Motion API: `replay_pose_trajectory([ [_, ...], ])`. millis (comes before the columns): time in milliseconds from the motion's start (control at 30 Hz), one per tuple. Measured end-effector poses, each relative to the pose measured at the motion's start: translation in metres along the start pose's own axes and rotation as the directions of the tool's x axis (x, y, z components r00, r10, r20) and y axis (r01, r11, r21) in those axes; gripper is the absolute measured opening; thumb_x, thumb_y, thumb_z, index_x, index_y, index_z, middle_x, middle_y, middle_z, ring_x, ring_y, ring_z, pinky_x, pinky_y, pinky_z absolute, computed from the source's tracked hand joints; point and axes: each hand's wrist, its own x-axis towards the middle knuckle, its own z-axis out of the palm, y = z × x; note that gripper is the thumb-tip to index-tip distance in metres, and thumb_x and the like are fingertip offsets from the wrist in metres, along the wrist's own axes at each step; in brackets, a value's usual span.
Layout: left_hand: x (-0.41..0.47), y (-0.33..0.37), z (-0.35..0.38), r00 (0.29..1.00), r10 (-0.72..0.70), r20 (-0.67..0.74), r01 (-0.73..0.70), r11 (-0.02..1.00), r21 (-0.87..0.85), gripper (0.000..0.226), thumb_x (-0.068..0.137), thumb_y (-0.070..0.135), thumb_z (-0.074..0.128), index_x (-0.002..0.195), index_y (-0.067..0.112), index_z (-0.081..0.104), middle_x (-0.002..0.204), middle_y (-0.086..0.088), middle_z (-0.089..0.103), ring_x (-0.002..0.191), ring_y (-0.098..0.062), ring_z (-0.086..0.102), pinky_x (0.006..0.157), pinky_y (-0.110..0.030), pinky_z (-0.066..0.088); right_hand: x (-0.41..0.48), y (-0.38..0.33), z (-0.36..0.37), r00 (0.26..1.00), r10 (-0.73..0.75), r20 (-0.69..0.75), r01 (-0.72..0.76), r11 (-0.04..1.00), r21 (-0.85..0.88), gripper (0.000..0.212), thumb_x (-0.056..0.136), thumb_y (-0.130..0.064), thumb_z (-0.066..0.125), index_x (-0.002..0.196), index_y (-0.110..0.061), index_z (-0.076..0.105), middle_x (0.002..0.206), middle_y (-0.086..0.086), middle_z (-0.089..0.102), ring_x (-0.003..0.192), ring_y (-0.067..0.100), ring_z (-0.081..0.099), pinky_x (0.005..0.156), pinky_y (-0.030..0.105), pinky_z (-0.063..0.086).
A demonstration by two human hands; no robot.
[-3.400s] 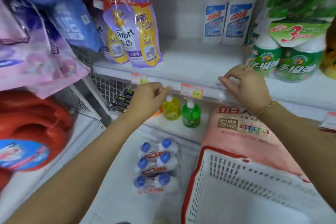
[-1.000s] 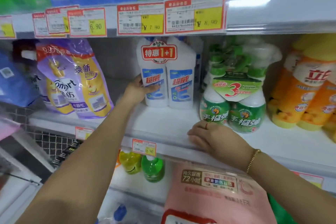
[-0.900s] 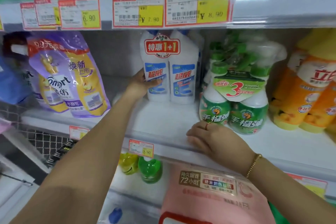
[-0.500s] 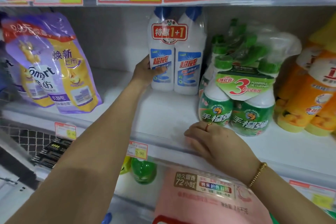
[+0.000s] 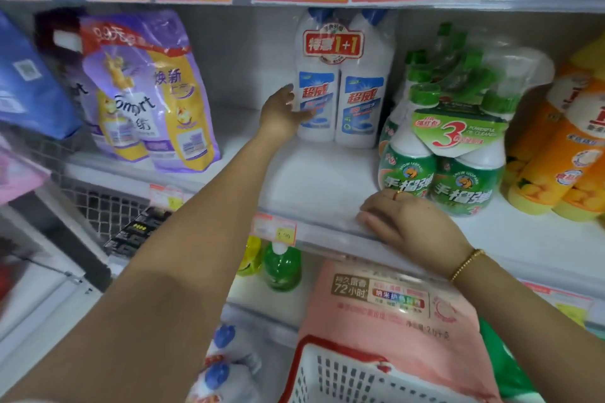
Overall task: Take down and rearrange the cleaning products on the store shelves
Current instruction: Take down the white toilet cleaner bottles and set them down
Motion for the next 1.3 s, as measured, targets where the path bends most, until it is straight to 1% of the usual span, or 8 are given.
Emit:
replay_pose_trajectory([
  [67, -0.040, -0.001, -0.028, 0.992, 0.092, -0.086, -0.089, 0.996, 0.030, 0.024, 0.078, 0.034, 0.072, 0.086, 0.012, 0.070, 0.076, 0.005, 0.068, 0.073, -0.013, 0.066, 0.068, -0.026, 0.051, -0.001, -0.003, -0.003, 1.000, 0.011, 0.010, -0.011, 1.000, 0.015, 0.055, 0.087, -0.057, 0.029, 0.100, -0.020, 0.067, 0.096, -0.004, 0.064, 0.081, 0.018, 0.061, 0.064, 0.024, 0.038],
  [167, -0.120, -0.013, -0.073, 0.977, 0.177, -0.118, -0.155, 0.972, 0.179, 0.048, 0.091, 0.036, 0.060, 0.048, 0.021, 0.047, 0.037, 0.009, 0.045, 0.040, -0.002, 0.041, 0.055, -0.027, 0.036, -0.002, -0.016, -0.006, 0.998, -0.013, -0.060, 0.013, 1.000, 0.003, 0.051, 0.088, -0.051, 0.033, 0.093, -0.016, 0.069, 0.094, 0.000, 0.066, 0.079, 0.023, 0.062, 0.064, 0.029, 0.045],
  [333, -0.241, -0.082, -0.147, 0.994, -0.026, -0.104, 0.051, 0.966, 0.253, 0.047, 0.093, 0.033, 0.060, 0.056, 0.006, 0.048, 0.050, -0.004, 0.047, 0.046, -0.005, 0.042, 0.052, -0.024, 0.034, -0.012, -0.095, 0.040, 0.971, -0.088, -0.222, 0.121, 0.982, 0.144, 0.034, 0.087, -0.039, 0.049, 0.094, -0.013, 0.070, 0.097, 0.004, 0.069, 0.089, 0.024, 0.064, 0.074, 0.031, 0.053],
  [467, -0.312, -0.161, -0.174, 0.928, -0.362, -0.086, 0.370, 0.868, 0.332, 0.012, 0.084, 0.019, 0.072, 0.089, 0.011, 0.063, 0.085, -0.004, 0.066, 0.069, -0.011, 0.058, 0.060, -0.012, 0.042, -0.025, -0.166, 0.119, 0.971, -0.050, 0.232, -0.032, 0.941, 0.337, 0.041, 0.086, -0.036, 0.063, 0.123, -0.019, 0.059, 0.123, 0.003, 0.060, 0.110, 0.023, 0.057, 0.093, 0.031, 0.044],
  [600, -0.358, -0.232, -0.162, 0.788, -0.616, 0.023, 0.601, 0.776, 0.192, 0.060, 0.075, 0.007, 0.079, 0.128, 0.006, 0.051, 0.122, -0.010, 0.058, 0.098, -0.025, 0.058, 0.083, -0.027, 0.047, -0.043, -0.210, 0.199, 0.828, 0.011, 0.560, -0.266, 0.887, 0.377, 0.061, 0.081, -0.022, 0.068, 0.136, -0.020, 0.043, 0.135, 0.007, 0.049, 0.122, 0.023, 0.048, 0.102, 0.027, 0.035],
  [800, -0.385, -0.267, -0.137, 0.777, -0.624, 0.083, 0.616, 0.781, 0.104, 0.049, 0.074, 0.004, 0.079, 0.117, 0.011, 0.056, 0.117, -0.009, 0.063, 0.100, -0.020, 0.059, 0.071, -0.014, 0.043, -0.055, -0.229, 0.239, 0.817, 0.161, 0.554, -0.363, 0.890, 0.276, 0.038, 0.085, -0.012, 0.058, 0.122, -0.020, 0.055, 0.121, 0.003, 0.057, 0.108, 0.023, 0.057, 0.090, 0.028, 0.042],
  [1100, -0.410, -0.262, -0.135, 0.799, -0.597, 0.068, 0.600, 0.787, -0.143, 0.038, 0.076, 0.007, 0.079, 0.108, 0.019, 0.062, 0.101, 0.003, 0.070, 0.088, -0.011, 0.067, 0.068, -0.013, 0.052, -0.053, -0.242, 0.216, 0.837, 0.023, 0.547, -0.134, 0.977, 0.165, 0.026, 0.083, -0.021, 0.055, 0.109, -0.019, 0.057, 0.110, 0.002, 0.061, 0.099, 0.024, 0.060, 0.083, 0.031, 0.047],
  [1300, -0.425, -0.214, -0.135, 0.879, -0.477, 0.014, 0.474, 0.869, -0.144, 0.047, 0.066, 0.021, 0.085, 0.107, 0.026, 0.063, 0.100, 0.012, 0.072, 0.091, -0.002, 0.068, 0.070, -0.010, 0.050, -0.033, -0.247, 0.108, 0.877, -0.132, 0.463, 0.043, 0.979, 0.199, 0.040, 0.081, -0.030, 0.066, 0.118, -0.022, 0.054, 0.114, 0.001, 0.061, 0.099, 0.021, 0.058, 0.078, 0.028, 0.042],
])
